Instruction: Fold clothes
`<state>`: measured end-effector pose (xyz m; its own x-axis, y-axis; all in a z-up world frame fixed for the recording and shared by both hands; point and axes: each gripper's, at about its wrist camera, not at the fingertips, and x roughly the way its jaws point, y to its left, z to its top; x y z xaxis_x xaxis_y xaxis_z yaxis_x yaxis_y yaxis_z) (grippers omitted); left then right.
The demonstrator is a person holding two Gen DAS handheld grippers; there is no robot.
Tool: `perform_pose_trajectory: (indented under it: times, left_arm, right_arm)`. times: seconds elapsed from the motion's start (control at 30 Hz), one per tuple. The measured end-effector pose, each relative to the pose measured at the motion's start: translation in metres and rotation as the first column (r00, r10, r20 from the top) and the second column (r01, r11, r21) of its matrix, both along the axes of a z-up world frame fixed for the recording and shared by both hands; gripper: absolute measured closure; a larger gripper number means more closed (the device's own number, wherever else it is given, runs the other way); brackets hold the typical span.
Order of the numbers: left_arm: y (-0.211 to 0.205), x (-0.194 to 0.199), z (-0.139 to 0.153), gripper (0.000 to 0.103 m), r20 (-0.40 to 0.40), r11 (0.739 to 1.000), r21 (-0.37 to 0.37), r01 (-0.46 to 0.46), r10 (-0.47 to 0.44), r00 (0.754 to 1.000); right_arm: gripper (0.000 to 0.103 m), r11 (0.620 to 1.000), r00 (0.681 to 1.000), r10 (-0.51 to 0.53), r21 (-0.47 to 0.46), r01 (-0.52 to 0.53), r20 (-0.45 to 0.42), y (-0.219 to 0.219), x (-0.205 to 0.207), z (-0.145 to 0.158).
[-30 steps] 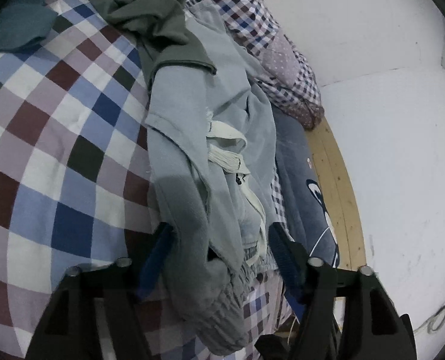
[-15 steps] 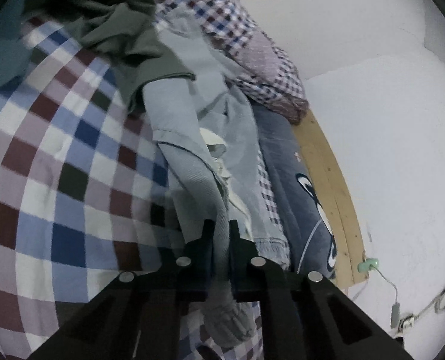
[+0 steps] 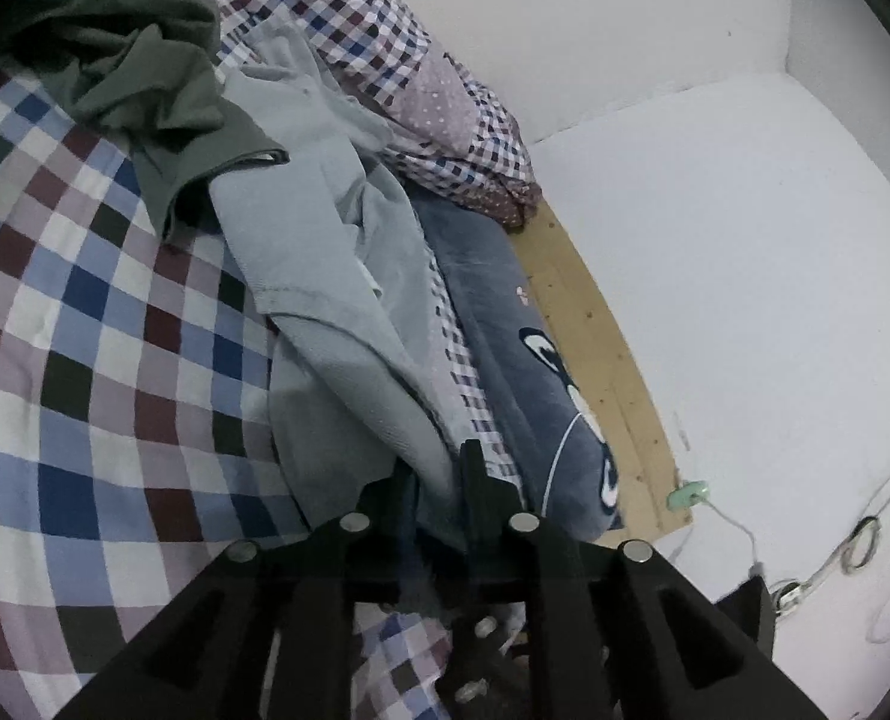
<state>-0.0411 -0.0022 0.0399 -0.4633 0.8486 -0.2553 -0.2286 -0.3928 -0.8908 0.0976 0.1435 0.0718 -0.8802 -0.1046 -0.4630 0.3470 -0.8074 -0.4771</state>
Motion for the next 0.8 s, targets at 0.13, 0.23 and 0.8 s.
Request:
perform_pose_trajectory:
  times: [0.13,0.23,0.8]
  left_arm:
    - [-0.003,0.001,-0.006,0.053,0.027,0.999,0.003,-0.033,0.033,0.999]
    - [-0.010,-0.002,-0.015,0.045,0.072,0.998,0.015,-0.066,0.065,0.995]
    - [0.013,0.007,-0.016,0.033,0.054,0.988,-0.138,-0.071,0.079,0.995]
  right_arm:
    - [0.086,0.998,0.999,-0.053,-0.020,0.053,-0.005,0.023,-0.001,0.014]
    - [0.088,0.991,0.991,-0.128,-0.036,0.127,-0.047,0.051,0.001,0.031]
    - [0.090,0.817,0.783,-0.575,-0.119,0.564,-0.237,0.268,0.098,0.126]
